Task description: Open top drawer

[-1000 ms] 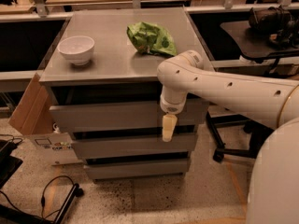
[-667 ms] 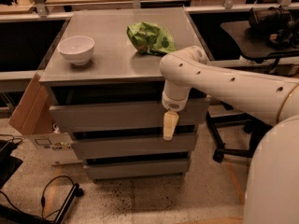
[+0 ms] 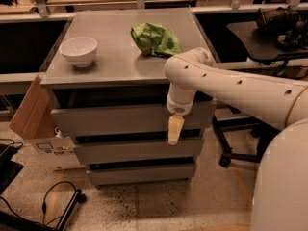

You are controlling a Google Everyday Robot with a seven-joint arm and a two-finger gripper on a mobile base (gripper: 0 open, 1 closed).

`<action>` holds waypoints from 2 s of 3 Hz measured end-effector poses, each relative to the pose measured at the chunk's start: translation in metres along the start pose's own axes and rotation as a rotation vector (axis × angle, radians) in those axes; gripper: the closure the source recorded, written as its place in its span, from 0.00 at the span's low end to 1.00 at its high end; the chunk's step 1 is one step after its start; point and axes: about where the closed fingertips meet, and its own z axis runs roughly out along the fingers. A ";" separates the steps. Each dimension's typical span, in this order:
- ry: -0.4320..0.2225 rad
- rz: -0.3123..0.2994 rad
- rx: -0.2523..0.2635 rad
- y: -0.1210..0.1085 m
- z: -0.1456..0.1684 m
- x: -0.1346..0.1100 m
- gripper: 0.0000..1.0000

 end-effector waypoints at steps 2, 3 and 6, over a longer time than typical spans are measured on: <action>0.069 -0.005 -0.072 0.014 0.002 -0.006 0.41; 0.103 -0.005 -0.113 0.028 -0.002 -0.009 0.64; 0.106 -0.006 -0.118 0.029 -0.001 -0.008 0.64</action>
Offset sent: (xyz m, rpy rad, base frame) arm -0.0276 0.0165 0.0037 -0.1115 0.1434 0.0052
